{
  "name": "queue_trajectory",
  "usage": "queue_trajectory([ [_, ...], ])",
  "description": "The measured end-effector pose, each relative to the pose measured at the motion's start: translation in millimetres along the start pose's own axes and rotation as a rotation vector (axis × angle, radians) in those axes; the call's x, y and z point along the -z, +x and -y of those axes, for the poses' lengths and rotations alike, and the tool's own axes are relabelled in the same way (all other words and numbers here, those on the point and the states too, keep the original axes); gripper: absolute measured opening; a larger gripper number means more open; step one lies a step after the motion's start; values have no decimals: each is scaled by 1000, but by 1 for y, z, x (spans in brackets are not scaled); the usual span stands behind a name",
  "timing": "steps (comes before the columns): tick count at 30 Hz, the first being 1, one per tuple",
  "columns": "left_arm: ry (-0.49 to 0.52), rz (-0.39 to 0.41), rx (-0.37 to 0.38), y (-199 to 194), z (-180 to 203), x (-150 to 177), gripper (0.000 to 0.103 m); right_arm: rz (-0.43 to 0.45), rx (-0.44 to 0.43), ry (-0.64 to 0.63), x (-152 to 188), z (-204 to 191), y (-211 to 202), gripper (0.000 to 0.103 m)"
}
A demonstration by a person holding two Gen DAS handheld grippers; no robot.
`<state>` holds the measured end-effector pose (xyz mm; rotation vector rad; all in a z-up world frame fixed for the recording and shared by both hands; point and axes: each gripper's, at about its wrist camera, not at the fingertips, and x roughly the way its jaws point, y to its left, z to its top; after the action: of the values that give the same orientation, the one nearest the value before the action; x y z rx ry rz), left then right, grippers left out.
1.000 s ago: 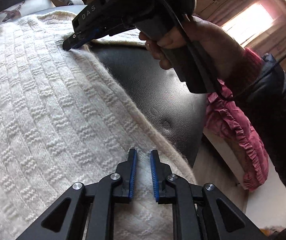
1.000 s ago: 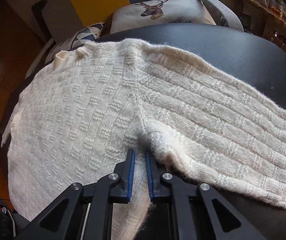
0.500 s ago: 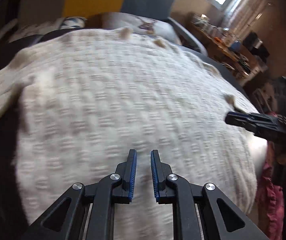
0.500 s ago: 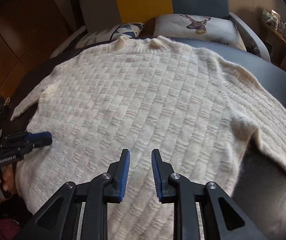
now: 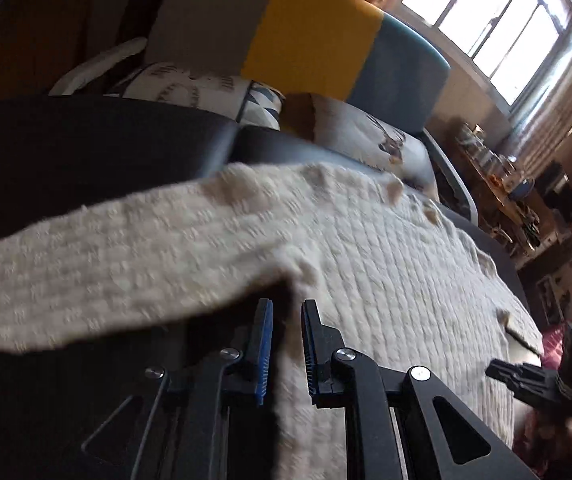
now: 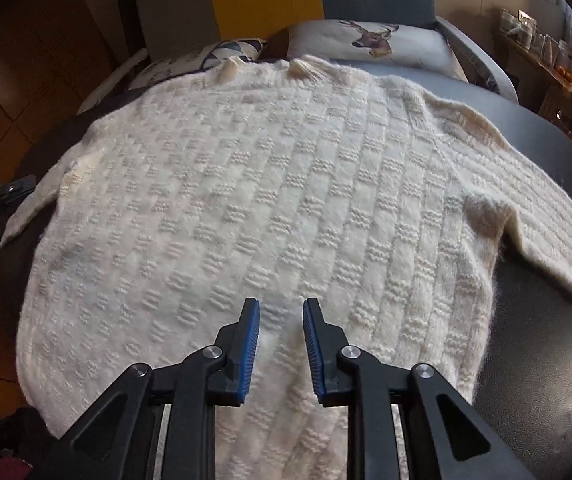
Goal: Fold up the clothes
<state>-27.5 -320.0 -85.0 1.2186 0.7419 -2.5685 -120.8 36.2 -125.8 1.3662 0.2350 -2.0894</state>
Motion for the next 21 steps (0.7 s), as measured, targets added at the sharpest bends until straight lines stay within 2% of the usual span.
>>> queue_trajectory([
  [2,-11,21,-78,4,-23,-21,15,36,-49,-24,-15,-19,-4,22],
  [5,-29,28,-136,8,-52,-30,15,72,-118,-76,-52,-56,7,22],
  [11,-65,41,-250,17,-109,-49,15,118,-185,-219,-154,-139,68,22],
  [14,-86,34,-299,14,-140,-44,15,75,-164,-256,-196,-165,117,22],
  [17,-143,29,-327,-2,-177,-27,15,21,-113,-271,-218,-182,161,22],
  [19,-171,61,-300,-10,-191,-15,16,-10,-44,-289,-226,-189,184,22],
  [21,-184,76,-297,-17,-198,-7,16,-6,-18,-291,-231,-194,194,22],
])
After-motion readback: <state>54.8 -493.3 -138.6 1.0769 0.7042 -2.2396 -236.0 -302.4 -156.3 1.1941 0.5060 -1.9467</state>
